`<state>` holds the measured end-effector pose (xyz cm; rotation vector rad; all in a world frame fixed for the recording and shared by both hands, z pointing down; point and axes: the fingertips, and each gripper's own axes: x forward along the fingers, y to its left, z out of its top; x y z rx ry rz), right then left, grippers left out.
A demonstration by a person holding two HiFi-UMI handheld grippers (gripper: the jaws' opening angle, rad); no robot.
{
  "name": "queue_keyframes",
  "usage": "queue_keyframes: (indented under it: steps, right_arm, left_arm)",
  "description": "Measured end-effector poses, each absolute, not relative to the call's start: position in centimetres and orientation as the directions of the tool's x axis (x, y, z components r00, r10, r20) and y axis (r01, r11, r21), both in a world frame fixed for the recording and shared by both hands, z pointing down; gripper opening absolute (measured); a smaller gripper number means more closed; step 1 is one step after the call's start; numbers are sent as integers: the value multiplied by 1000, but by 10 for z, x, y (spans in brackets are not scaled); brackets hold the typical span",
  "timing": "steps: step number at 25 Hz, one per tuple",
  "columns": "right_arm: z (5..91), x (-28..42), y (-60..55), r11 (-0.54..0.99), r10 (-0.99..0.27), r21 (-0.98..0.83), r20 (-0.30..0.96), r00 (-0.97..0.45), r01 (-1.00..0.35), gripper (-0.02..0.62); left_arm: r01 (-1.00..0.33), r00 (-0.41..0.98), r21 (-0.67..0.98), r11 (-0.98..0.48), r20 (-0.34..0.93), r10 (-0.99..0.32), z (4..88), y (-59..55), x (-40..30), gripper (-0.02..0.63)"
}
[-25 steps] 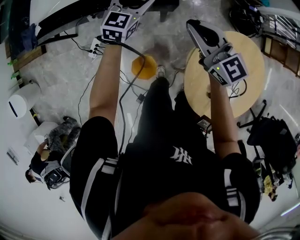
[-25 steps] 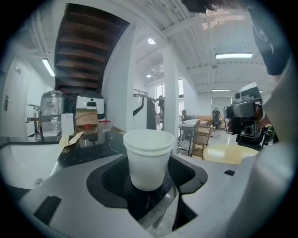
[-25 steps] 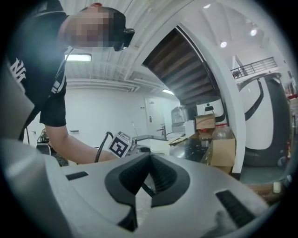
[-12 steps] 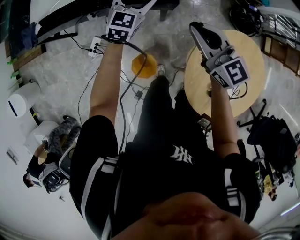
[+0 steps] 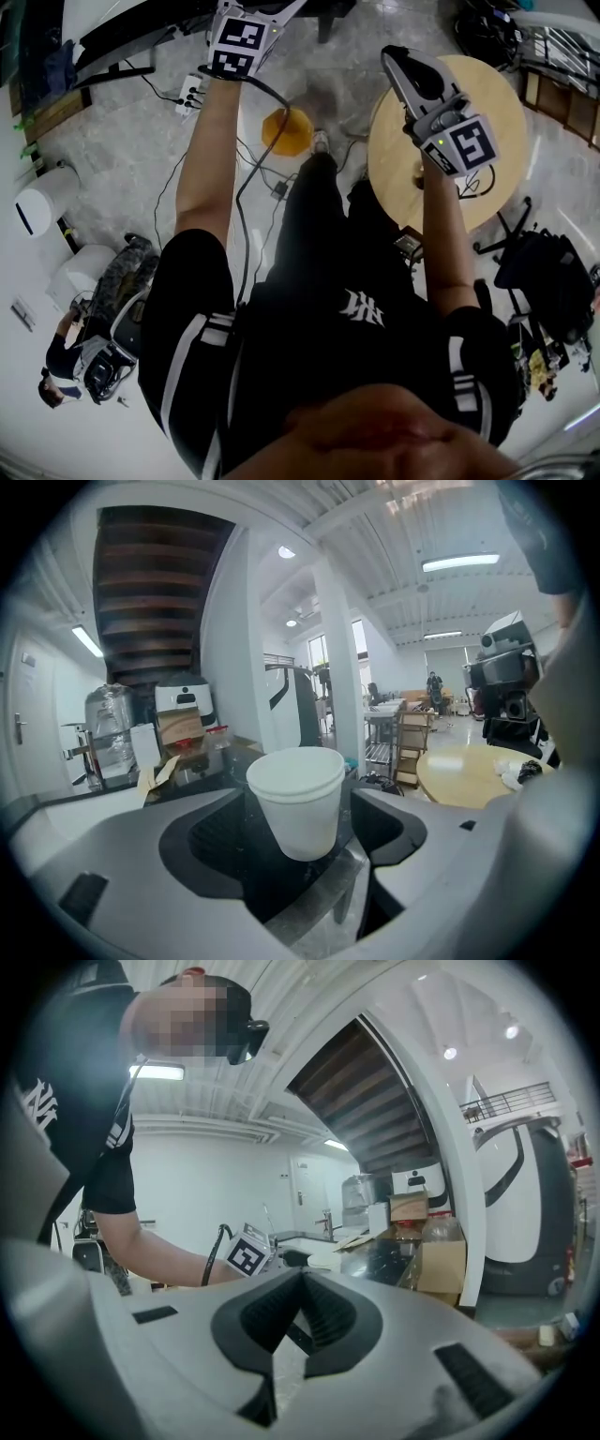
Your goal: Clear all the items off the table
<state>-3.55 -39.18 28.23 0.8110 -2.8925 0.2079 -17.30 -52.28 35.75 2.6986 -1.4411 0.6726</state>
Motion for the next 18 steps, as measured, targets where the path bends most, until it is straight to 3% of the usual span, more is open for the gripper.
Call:
queue_keyframes:
  steps: [6, 18]
  right_arm:
    - [277, -35, -374, 848, -506, -89, 158, -848, -522, 3]
    - [244, -12, -317, 865, -491, -56, 111, -864, -499, 3]
  left_arm:
    - [-803, 480, -182, -568, 369, -796, 355, -500, -180, 367]
    - [-822, 496, -116, -557, 333, -802, 336, -381, -151, 112]
